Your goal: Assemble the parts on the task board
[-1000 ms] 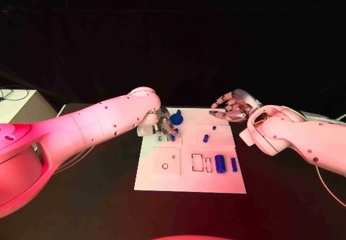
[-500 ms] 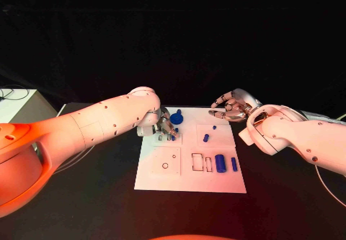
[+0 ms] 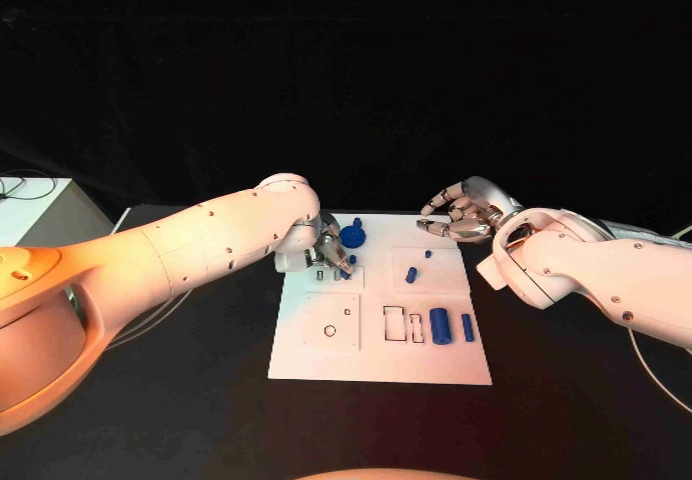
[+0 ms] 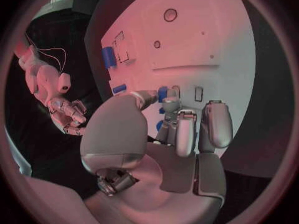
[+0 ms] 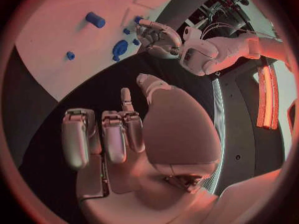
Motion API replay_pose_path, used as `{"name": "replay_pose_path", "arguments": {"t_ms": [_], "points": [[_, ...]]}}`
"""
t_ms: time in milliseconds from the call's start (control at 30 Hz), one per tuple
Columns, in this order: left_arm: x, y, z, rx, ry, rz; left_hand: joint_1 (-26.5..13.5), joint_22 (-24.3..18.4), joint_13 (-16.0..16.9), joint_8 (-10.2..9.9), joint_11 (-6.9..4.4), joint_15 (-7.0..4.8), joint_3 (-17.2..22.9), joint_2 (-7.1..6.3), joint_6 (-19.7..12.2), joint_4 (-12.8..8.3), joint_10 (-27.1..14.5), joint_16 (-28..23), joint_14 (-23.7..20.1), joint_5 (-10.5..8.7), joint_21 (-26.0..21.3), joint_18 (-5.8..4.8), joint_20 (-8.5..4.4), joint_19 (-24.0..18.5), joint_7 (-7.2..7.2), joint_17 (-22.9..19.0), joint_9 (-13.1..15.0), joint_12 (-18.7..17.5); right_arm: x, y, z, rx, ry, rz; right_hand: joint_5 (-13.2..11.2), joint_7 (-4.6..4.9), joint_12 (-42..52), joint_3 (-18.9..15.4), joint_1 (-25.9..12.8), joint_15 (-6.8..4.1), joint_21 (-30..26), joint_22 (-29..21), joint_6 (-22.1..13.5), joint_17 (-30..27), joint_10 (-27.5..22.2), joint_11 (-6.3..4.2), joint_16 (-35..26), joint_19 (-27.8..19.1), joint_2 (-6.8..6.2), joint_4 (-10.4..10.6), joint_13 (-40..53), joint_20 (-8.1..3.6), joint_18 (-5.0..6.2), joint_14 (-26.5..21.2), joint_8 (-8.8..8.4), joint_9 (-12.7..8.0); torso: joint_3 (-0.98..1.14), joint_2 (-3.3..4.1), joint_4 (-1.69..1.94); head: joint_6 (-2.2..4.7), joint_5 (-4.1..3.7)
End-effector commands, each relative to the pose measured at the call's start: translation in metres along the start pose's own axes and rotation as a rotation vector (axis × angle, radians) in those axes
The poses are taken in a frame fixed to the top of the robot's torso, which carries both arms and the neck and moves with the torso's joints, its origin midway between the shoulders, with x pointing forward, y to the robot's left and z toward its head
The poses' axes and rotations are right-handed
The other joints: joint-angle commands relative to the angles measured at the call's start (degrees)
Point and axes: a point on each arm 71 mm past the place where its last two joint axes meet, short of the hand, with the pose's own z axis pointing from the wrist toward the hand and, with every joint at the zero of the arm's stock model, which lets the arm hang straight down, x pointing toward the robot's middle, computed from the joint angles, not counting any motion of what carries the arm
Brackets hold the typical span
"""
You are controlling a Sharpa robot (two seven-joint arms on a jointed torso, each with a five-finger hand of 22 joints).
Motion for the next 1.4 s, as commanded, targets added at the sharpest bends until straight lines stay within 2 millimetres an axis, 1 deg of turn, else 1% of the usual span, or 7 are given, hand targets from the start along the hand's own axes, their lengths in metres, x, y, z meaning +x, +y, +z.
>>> {"name": "replay_pose_path", "arguments": {"t_ms": [33, 167, 333, 467, 633, 933, 1400], "points": [[0.001, -0.001, 0.0, 0.033, -0.004, -0.042, 1.24, 0.07, -0.54, 2.31, -0.28, -0.56, 2.56, 0.33, 0.27, -1.12, -0.36, -0.23, 4.62, 0.14, -0.12, 0.02, -0.34, -0.29, -0.88, 12.47, 3.58, -0.55, 0.002, 0.001, 0.0, -0.004, 0.018, -0.013, 0.09, -0.03, -0.16, -0.2, -0.63, 0.2, -0.34, 10.56, -0.5, 13.73, 3.65, 0.2, -0.39, 3.88, 0.12, 0.06, 13.26, 0.03, 0.27, 5.64, 0.19, 0.1, -0.02, -0.03, 0.05, -0.03, -0.1], [0.001, 0.002, -0.001, 0.038, 0.0, -0.068, 0.5, 0.18, -0.56, 5.81, -0.84, -1.03, 7.5, -0.32, -0.63, -2.65, 0.21, -0.09, 4.75, 0.14, -0.1, 0.01, -0.79, -0.26, -1.43, 12.74, 8.2, -0.6, 0.002, 0.0, 0.001, 0.002, 0.021, -0.014, 0.09, -0.03, -0.16, -0.2, -0.63, 0.2, -0.34, 10.56, -0.5, 13.73, 3.65, 0.2, -0.39, 3.88, 0.12, 0.06, 13.26, 0.03, 0.27, 5.64, 0.19, 0.1, 0.02, -0.05, 0.09, 0.0, -0.1], [0.001, 0.007, -0.003, 0.039, 0.005, -0.088, -0.31, 0.31, -1.2, 6.87, -0.99, -1.19, 10.36, -0.88, -1.06, -3.78, 0.15, 0.06, 4.88, 0.26, -0.05, -0.01, -0.93, -0.19, -1.57, 13.01, 10.17, -0.88, 0.002, -0.002, 0.001, 0.008, 0.025, -0.016, 0.12, -0.03, -0.16, -0.18, -0.62, 0.2, -0.38, 10.53, -0.51, 13.72, 3.64, 0.2, -0.4, 3.86, 0.14, 0.06, 13.25, 0.03, 0.28, 5.63, 0.2, 0.11, -0.03, -0.06, 0.13, 0.03, -0.13], [0.001, 0.011, -0.007, 0.044, 0.011, -0.099, -2.19, 0.57, -2.47, 7.98, -1.16, -1.38, 15.08, -2.39, -1.1, -5.98, 0.0, 0.44, 5.19, 0.6, 0.09, -0.05, -1.12, -0.02, -1.67, 13.65, 12.45, -1.29, 0.002, -0.003, 0.0, 0.012, 0.029, -0.016, 0.17, -0.03, -0.16, -0.17, -0.61, 0.2, -0.44, 10.49, -0.52, 13.7, 3.64, 0.2, -0.41, 3.84, 0.16, 0.05, 13.25, 0.04, 0.29, 5.63, 0.21, 0.13, -0.01, -0.06, 0.22, 0.12, -0.11], [0.0, 0.017, -0.011, 0.034, -0.01, -0.119, -4.37, 1.83, -0.91, 8.68, -1.54, -1.72, 17.4, -3.37, -0.44, -7.46, 1.86, 1.2, 5.79, 1.93, 0.67, -0.29, -1.43, 0.81, -2.05, 14.92, 13.77, 0.33, 0.002, -0.004, 0.0, 0.016, 0.03, -0.016, 0.3, -0.04, -0.19, -0.13, -0.59, 0.2, -0.46, 10.47, -0.54, 13.68, 3.62, 0.2, -0.42, 3.83, 0.21, 0.04, 13.23, 0.04, 0.3, 5.63, 0.23, 0.17, 0.09, -0.1, 0.29, 0.05, 0.07], [-0.001, 0.02, -0.013, 0.015, -0.041, -0.112, -7.0, 2.76, -0.45, 8.97, -2.14, -2.3, 19.13, -4.27, 0.8, -9.51, 3.43, 1.3, 5.86, 5.55, 1.11, -0.47, -1.98, 1.5, -2.63, 15.1, 14.83, 1.19, 0.001, -0.005, -0.001, 0.016, 0.026, -0.015, 0.3, -0.04, -0.19, -0.13, -0.59, 0.2, -0.46, 10.47, -0.54, 13.68, 3.62, 0.2, -0.42, 3.83, 0.21, 0.04, 13.23, 0.04, 0.3, 5.63, 0.23, 0.17, 0.0, -0.02, 0.14, 0.07, 0.41], [0.0, 0.013, -0.009, 0.004, -0.117, -0.049, -7.44, 3.07, -0.52, 8.99, -2.29, -2.44, 19.36, -4.45, 1.15, -10.0, 3.75, 1.3, 5.86, 6.48, 1.23, -0.54, -2.08, 1.71, -2.77, 15.1, 15.03, 1.26, 0.002, -0.004, 0.0, 0.012, 0.026, -0.015, 0.43, -0.04, -0.24, -0.1, -0.59, 0.2, -0.49, 10.46, -0.56, 13.6, 3.58, 0.2, -0.46, 3.83, 0.23, 0.03, 13.2, 0.05, 0.3, 5.61, 0.26, 0.21, -0.01, 0.07, 0.03, -0.12, 0.44]]}}
